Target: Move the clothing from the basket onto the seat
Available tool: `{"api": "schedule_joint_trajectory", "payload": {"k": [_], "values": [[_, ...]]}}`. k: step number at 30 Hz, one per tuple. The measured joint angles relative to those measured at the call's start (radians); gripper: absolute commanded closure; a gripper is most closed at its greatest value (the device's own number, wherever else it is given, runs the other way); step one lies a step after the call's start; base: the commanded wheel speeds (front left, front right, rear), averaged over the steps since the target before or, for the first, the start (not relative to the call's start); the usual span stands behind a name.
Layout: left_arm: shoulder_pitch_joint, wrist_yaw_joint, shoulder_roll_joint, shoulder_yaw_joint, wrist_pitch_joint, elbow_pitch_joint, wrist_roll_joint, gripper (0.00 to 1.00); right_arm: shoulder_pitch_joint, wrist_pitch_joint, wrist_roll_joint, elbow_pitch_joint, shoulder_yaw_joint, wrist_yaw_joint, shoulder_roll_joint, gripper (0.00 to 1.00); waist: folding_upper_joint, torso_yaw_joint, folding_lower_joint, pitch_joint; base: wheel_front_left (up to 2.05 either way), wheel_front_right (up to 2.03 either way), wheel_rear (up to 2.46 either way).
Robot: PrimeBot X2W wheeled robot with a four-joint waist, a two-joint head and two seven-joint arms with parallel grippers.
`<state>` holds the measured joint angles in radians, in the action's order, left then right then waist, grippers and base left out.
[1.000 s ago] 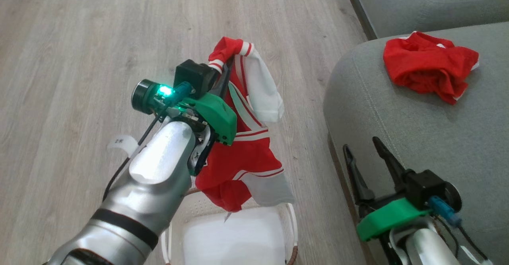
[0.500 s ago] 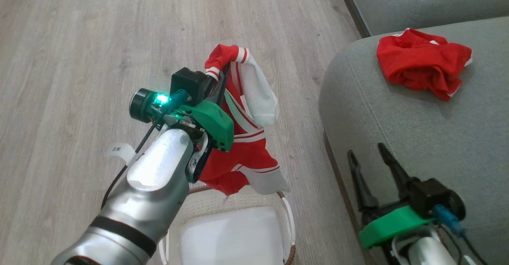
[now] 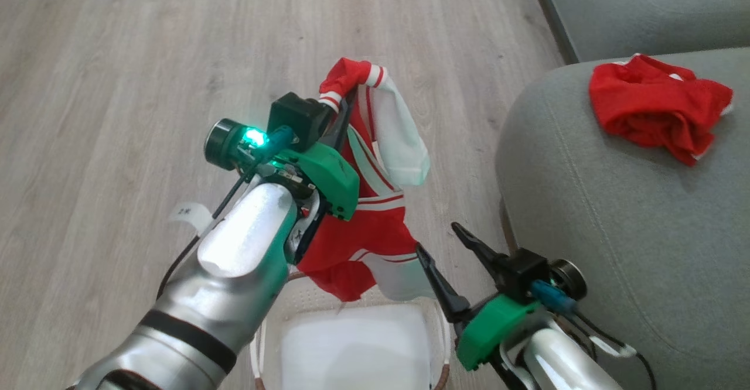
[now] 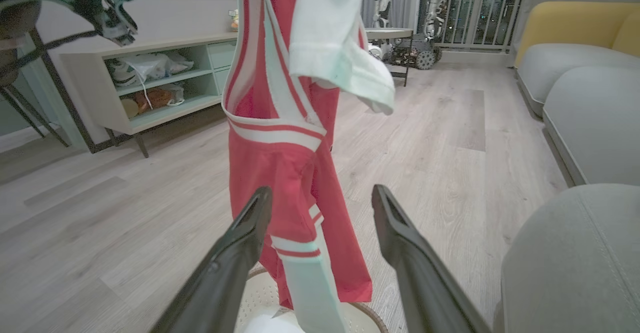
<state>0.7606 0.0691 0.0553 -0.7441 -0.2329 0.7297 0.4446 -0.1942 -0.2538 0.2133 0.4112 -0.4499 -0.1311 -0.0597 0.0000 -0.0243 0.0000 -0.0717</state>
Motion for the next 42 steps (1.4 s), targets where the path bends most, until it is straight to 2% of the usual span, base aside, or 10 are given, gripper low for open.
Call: {"api": "schedule_joint_trajectory", "payload": {"k": [13, 16, 18, 20, 24, 25, 26, 37, 39, 42], "values": [[0.001, 0.002, -0.010, -0.059, 0.022, -0.081, 0.000, 1.00, -0.165, 0.000, 0.061, 0.219, -0.162, 0.000, -0.002, 0.00, 0.0000, 0.083, 0.0000, 0.005, 0.00, 0.00, 0.00], [0.001, 0.005, -0.010, -0.069, 0.030, -0.099, 0.001, 1.00, -0.189, 0.000, 0.081, 0.253, -0.175, 0.000, -0.002, 0.28, 0.0000, 0.093, 0.0000, 0.008, 0.00, 0.00, 0.00], [0.001, 0.012, -0.010, -0.075, 0.030, -0.113, 0.008, 1.00, -0.200, 0.000, 0.094, 0.272, -0.183, 0.000, -0.002, 0.33, 0.0001, 0.097, 0.0000, 0.011, 0.00, 0.00, 0.00], [0.001, 0.012, -0.011, -0.080, 0.035, -0.123, 0.009, 1.00, -0.212, 0.000, 0.105, 0.285, -0.191, 0.000, -0.002, 0.51, 0.0001, 0.100, 0.0000, 0.014, 0.00, 0.00, 0.00], [0.001, 0.030, -0.011, -0.080, 0.039, -0.143, 0.020, 1.00, -0.239, 0.000, 0.117, 0.304, -0.206, 0.000, -0.002, 0.71, 0.0001, 0.101, 0.0000, 0.023, 0.00, 0.00, 0.00], [0.000, 0.033, -0.010, -0.080, 0.039, -0.145, 0.020, 1.00, -0.246, 0.000, 0.120, 0.306, -0.207, 0.000, -0.002, 0.80, 0.0000, 0.100, 0.0000, 0.025, 0.00, 0.00, 0.00], [-0.001, 0.037, -0.010, -0.080, 0.039, -0.147, 0.020, 1.00, -0.253, 0.000, 0.124, 0.305, -0.207, 0.000, -0.002, 1.00, 0.0000, 0.099, 0.0000, 0.027, 0.00, 0.00, 0.00], [-0.053, 0.067, 0.031, -0.042, 0.028, -0.148, 0.063, 1.00, -0.270, 0.000, 0.121, 0.187, -0.127, 0.000, -0.003, 1.00, 0.0000, 0.051, 0.0000, 0.045, 0.00, 0.00, 0.00], [-0.078, 0.075, 0.041, -0.025, 0.019, -0.146, 0.074, 0.74, -0.274, 0.000, 0.107, 0.150, -0.102, 0.000, -0.003, 1.00, 0.0000, 0.035, 0.0000, 0.047, 0.00, 0.00, 0.00], [-0.112, 0.086, 0.055, -0.010, 0.007, -0.147, 0.087, 0.17, -0.295, 0.000, 0.080, 0.099, -0.061, 0.000, -0.003, 1.00, 0.0000, 0.009, 0.0000, 0.048, 0.00, 0.00, 0.00]]}}
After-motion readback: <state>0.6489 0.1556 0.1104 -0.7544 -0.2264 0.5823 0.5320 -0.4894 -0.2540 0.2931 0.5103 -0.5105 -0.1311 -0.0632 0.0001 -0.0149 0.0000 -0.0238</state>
